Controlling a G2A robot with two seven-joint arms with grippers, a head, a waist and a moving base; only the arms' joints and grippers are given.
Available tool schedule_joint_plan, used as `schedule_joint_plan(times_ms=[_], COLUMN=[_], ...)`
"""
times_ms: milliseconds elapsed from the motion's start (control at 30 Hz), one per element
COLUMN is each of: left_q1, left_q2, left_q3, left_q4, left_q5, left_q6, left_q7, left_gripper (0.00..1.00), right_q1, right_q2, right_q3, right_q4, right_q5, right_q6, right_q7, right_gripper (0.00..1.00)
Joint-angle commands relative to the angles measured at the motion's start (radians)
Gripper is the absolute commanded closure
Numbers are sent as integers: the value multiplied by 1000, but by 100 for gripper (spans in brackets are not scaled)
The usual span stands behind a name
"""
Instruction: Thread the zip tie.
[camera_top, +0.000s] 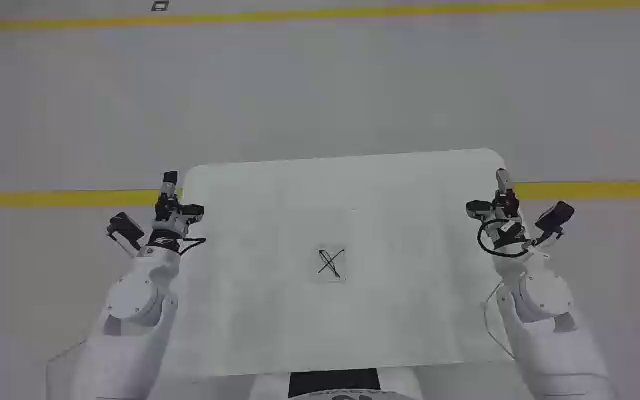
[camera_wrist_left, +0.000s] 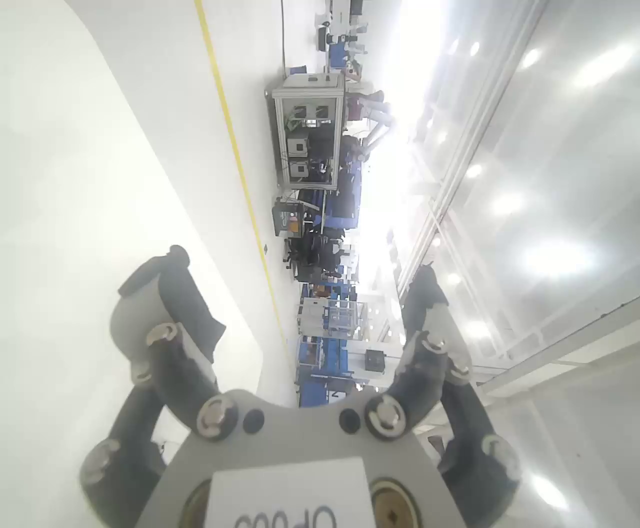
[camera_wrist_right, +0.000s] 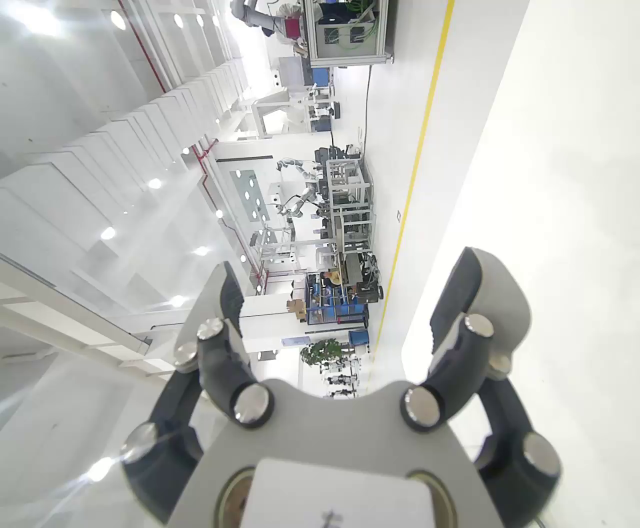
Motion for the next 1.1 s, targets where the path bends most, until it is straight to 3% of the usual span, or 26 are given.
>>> schedule_joint_plan(times_ms=[0,167,267,567,600,700,833,1067], left_q1=[-1,23,43,43,39,52,67,67], left_q2=[0,6,16,16,17,22,34,34], left_q3=[1,-8,-25,-25,-24,-24,-6,-6], left_q4=[-2,-43,-70,-70,-89,-132,-197,-197], left_q5=[1,85,190,190,211,271,376,376], left_q6=[-1,-55,-50,-50,-61,-67,-38,-38], left_q7=[-3,-100,-197,-197,-208,-272,-438,-438], left_gripper=[0,0,0,0,0,0,0,0], right_q1=[0,0,0,0,0,0,0,0], right_q2=[0,0,0,0,0,0,0,0], right_q3=[0,0,0,0,0,0,0,0], right_q4=[0,0,0,0,0,0,0,0], right_q5=[0,0,0,0,0,0,0,0], right_q6=[0,0,0,0,0,0,0,0], right_q7=[0,0,0,0,0,0,0,0], right_gripper=[0,0,0,0,0,0,0,0])
